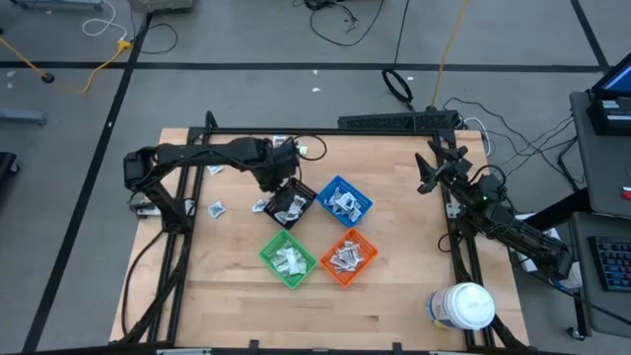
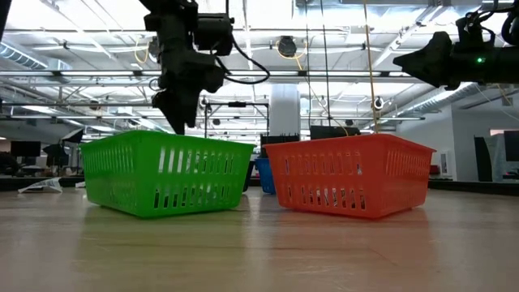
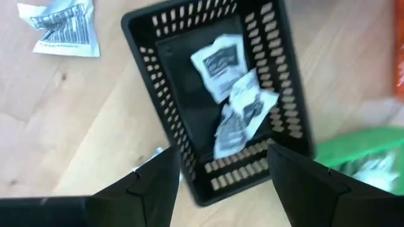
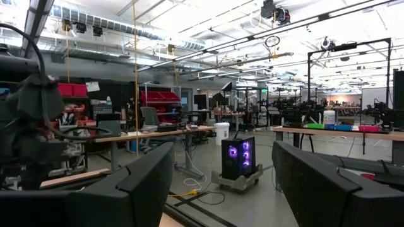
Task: Pick & Place First Aid Supplies
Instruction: Put the black towelette pack into the black bin
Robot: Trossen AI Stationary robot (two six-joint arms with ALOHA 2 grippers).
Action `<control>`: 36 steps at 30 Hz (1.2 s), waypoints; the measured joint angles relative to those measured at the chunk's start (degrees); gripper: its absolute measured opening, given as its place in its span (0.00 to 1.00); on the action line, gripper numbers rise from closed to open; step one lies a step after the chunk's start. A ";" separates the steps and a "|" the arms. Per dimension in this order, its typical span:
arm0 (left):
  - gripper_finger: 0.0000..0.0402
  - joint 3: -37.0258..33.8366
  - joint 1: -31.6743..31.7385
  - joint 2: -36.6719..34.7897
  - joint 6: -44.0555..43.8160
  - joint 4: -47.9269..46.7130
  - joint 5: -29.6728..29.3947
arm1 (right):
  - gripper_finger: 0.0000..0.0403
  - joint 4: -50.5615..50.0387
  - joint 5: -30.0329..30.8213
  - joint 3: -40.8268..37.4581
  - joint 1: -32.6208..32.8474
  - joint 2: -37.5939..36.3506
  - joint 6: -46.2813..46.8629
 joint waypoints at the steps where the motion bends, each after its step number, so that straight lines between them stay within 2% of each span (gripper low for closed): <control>1: 0.61 -0.16 0.07 0.00 1.72 -1.01 0.00 | 0.65 0.00 0.00 -0.02 0.00 0.00 0.00; 14: 0.61 -15.42 -0.04 -8.53 22.24 -2.39 -1.43 | 0.65 0.00 0.00 0.00 0.00 0.00 0.00; 19: 0.61 -20.96 -0.05 -11.23 22.85 1.71 -4.00 | 0.65 -0.01 0.00 0.00 0.00 0.00 -0.01; 26: 0.61 -25.09 -0.90 -10.30 24.18 9.79 -5.13 | 0.65 0.00 0.00 -0.02 0.00 0.00 0.00; 30: 0.61 -27.46 -1.18 -10.38 24.12 14.04 -7.91 | 0.65 0.00 0.00 -0.02 0.00 0.02 0.00; 36: 0.61 -31.62 -1.15 -10.29 24.21 20.66 -8.16 | 0.65 -0.01 0.00 -0.01 0.00 0.00 -0.02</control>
